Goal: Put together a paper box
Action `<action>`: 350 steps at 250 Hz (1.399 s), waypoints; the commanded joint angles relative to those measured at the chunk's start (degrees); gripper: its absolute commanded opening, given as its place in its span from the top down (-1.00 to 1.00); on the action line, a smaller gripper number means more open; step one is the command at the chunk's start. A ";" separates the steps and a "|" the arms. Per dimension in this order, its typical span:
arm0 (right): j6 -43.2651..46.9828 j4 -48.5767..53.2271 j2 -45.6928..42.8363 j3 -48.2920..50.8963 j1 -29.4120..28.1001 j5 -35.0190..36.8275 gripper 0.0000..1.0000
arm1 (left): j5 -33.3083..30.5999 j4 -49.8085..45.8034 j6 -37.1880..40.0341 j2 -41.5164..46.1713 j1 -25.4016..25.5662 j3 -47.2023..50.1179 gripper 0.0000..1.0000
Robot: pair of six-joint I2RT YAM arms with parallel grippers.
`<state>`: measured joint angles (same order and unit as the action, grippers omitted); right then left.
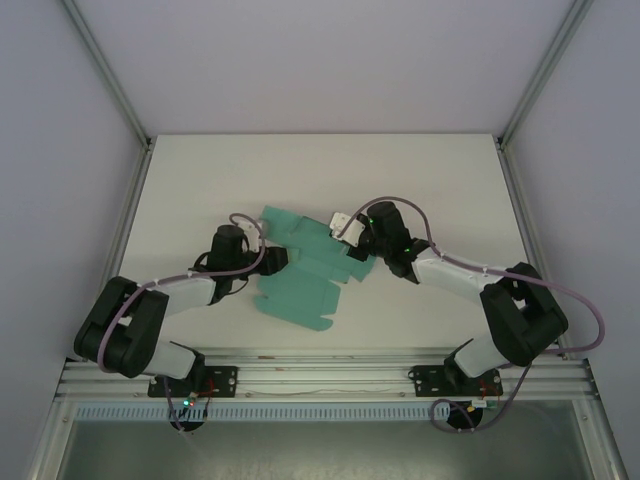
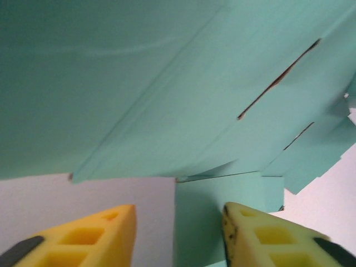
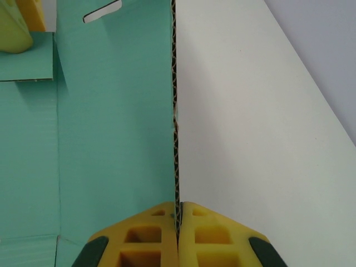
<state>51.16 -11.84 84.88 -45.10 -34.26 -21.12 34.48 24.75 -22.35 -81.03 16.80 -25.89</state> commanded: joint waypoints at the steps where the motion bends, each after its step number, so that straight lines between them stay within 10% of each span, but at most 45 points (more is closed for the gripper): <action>1: -1.24 -1.32 -1.73 -0.93 0.25 -2.04 1.00 | 0.78 4.44 -0.51 -0.27 0.25 -0.57 0.41; 119: 0.46 -1.42 -2.58 -0.62 0.26 0.43 1.00 | -7.54 -2.37 0.80 4.41 0.60 -0.64 0.67; 140: 1.61 -1.43 -2.64 -0.49 0.23 1.54 1.00 | -8.75 -5.13 1.40 6.90 0.54 -0.82 0.03; 161: 3.97 -0.81 -2.42 -1.01 0.28 3.94 1.00 | -11.15 -9.34 1.81 10.35 0.56 -1.54 -0.15; 187: 8.52 1.40 -2.12 -2.79 -0.66 9.75 1.00 | -18.20 -18.18 1.52 15.24 0.53 -4.06 -0.98; 250: 28.97 -9.99 2.36 -2.32 -6.31 28.06 1.00 | -32.29 -32.55 -2.71 18.68 -3.42 -11.80 -1.00; 350: 52.56 -43.53 14.92 1.82 -8.72 29.80 1.00 | -28.32 -28.13 -4.06 2.12 -11.59 -21.00 -1.00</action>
<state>93.49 -39.92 96.09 -45.10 -42.48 6.81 5.48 -4.91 -26.13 -75.02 6.20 -43.53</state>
